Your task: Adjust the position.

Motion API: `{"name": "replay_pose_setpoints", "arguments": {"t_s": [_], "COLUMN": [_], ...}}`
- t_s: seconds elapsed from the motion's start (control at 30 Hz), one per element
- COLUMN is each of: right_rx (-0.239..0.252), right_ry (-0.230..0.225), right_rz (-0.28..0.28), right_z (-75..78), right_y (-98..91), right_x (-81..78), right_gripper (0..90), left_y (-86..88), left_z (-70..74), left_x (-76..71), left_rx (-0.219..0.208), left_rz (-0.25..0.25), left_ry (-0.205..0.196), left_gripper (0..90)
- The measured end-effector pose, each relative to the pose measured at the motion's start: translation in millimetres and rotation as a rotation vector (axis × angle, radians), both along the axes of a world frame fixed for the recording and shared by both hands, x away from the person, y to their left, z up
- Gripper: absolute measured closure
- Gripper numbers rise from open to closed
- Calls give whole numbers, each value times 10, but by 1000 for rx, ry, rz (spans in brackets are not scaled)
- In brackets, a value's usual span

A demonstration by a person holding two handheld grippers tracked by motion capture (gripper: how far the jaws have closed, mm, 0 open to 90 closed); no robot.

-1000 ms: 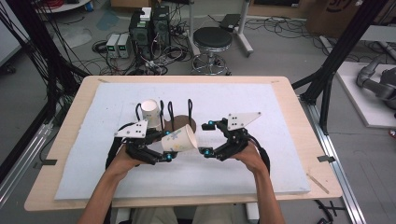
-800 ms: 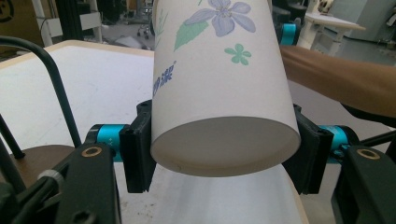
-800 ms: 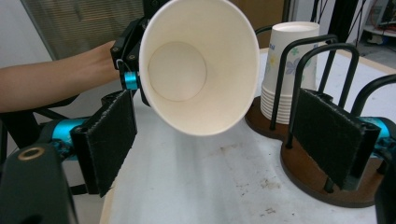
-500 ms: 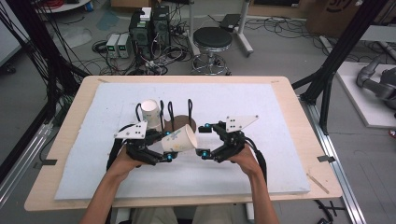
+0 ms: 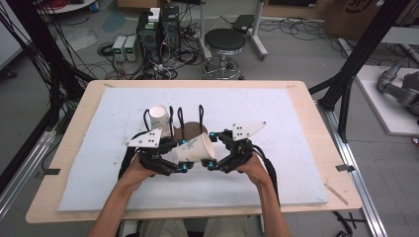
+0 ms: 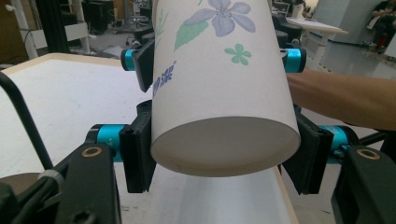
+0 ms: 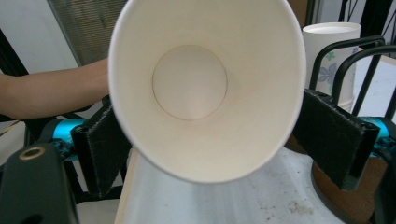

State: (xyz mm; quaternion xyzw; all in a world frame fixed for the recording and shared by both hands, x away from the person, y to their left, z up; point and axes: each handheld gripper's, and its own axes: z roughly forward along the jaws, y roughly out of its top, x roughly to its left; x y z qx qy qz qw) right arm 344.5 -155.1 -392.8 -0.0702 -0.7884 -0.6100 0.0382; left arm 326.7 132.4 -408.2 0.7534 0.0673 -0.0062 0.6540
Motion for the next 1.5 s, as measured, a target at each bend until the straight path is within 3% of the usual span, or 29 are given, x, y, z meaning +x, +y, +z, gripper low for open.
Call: {"name": "replay_pose_setpoints", "arguments": {"t_s": [0.33, 0.5, 0.8, 0.87, 0.93, 1.37, 1.5], "right_rx": [16, 30, 39, 38, 34, 29, 20], "right_ry": [5, 2, -4, -8, -13, -19, -16], "right_rz": [31, 45, 56, 61, 51, 42, 34], "right_z": [-2, 6, 11, 9, 13, 22, 28], "right_y": [51, 49, 46, 51, 52, 30, 18], "right_x": [-4, -8, -13, -16, -21, -12, -12], "right_gripper": [162, 242, 297, 316, 316, 320, 320], "left_y": [-87, -100, -97, -111, -132, -120, -107], "left_z": [-3, -3, -1, -12, -27, -14, -5], "left_x": [-4, 0, -2, 0, 3, -13, -33], "left_rx": [9, 8, 11, 25, 52, 48, 83], "left_rz": [-24, -24, -28, -11, 29, 36, 62], "left_ry": [-1, 0, 4, 34, 66, 39, 36], "left_gripper": [364, 364, 364, 327, 82, 65, 65]}}
